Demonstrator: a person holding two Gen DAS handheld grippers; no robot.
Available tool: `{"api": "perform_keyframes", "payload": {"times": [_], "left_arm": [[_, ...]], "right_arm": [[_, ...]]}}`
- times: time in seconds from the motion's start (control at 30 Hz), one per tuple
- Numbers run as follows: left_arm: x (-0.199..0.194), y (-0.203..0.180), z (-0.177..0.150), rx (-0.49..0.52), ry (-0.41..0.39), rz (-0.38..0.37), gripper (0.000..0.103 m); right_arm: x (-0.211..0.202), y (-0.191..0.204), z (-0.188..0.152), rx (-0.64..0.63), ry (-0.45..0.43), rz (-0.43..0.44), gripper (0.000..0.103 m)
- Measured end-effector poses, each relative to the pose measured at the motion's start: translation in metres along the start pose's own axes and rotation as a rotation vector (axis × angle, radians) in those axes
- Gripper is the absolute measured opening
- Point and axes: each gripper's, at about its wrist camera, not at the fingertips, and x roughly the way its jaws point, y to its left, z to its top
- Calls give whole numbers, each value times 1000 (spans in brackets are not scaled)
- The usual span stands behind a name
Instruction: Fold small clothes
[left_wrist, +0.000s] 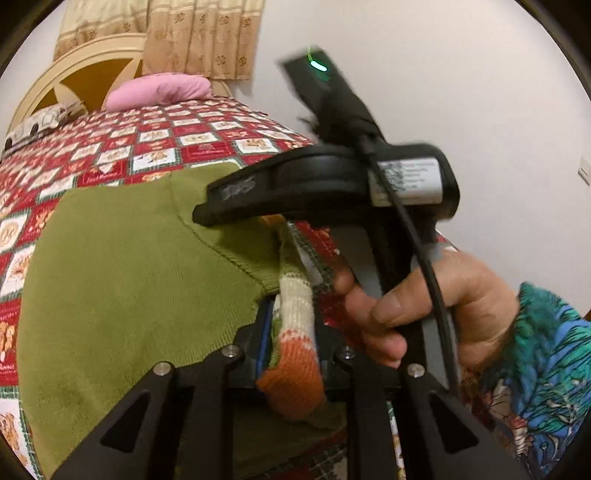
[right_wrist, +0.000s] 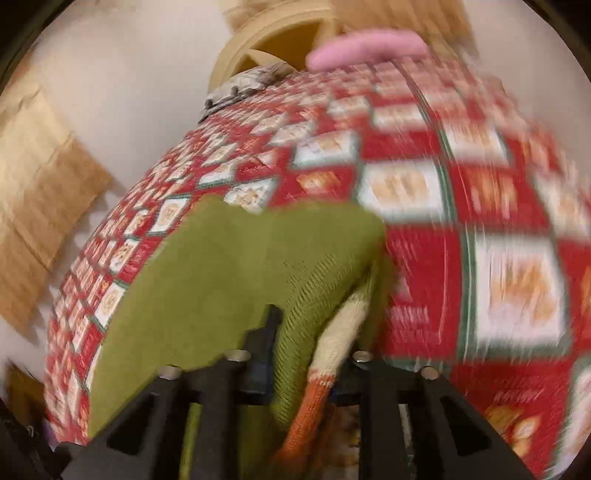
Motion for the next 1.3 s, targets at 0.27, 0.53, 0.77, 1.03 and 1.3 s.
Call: {"api": "perform_keyframes", "payload": {"times": [0.27,0.53,0.77,1.03,1.3], "left_arm": [[-43,0,-21,64,-25,-29,55],[-136,90,-58,-121,-157,86,77],[-130,120,-63,-249,-73,154,77],[-104,91,-83,-45,48,202,78],[-92,124,-64,-203,12,159,28]], "right_arm": [[-46,-5,-17,134,-70,-94,29],[-147,59,-95,20,-194,-279,29],[-134,121,-135,-123,-175,-341,29],[-80,122,-133,-337,-5,-596,29],[-109,103,-122,-87,-57,-364,9]]}}
